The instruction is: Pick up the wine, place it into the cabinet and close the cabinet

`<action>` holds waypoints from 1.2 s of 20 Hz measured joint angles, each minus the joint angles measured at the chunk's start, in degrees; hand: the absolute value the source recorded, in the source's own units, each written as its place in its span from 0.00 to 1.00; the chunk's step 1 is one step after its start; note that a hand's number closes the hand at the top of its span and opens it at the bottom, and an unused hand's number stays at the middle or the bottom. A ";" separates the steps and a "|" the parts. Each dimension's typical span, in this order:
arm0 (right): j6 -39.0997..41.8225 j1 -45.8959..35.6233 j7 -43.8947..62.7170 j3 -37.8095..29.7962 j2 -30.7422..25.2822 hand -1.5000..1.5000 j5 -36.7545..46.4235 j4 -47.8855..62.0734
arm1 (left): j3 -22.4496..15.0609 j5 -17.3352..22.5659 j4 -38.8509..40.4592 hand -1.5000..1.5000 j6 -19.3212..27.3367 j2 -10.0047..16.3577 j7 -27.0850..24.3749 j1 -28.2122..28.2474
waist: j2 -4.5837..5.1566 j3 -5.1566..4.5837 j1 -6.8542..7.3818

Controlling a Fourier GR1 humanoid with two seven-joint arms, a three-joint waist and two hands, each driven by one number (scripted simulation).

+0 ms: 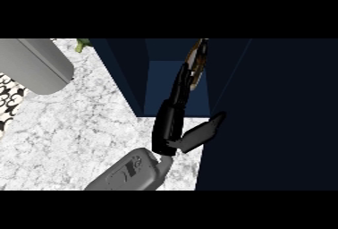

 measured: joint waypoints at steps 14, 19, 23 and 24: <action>-1.39 -0.12 0.82 2.07 -0.67 0.00 1.49 -0.53 | -10.53 -3.54 -27.57 1.00 -0.02 8.74 -0.90 23.18 | 0.07 -0.11 -0.21; 0.85 -1.23 1.26 5.93 -0.64 1.00 0.46 -0.31 | -9.31 -2.09 -34.62 1.00 -4.93 16.34 -1.89 28.90 | 0.10 -0.05 0.01; 2.11 -1.15 0.41 10.05 1.45 1.00 0.04 -0.38 | -6.32 0.69 -40.56 1.00 -9.93 23.54 -2.94 33.98 | 0.08 -0.09 0.29; 2.05 -0.96 0.52 11.34 2.48 1.00 -0.12 -0.41 | -5.74 1.30 -41.41 1.00 -11.30 24.98 -3.74 35.39 | 0.06 -0.11 0.36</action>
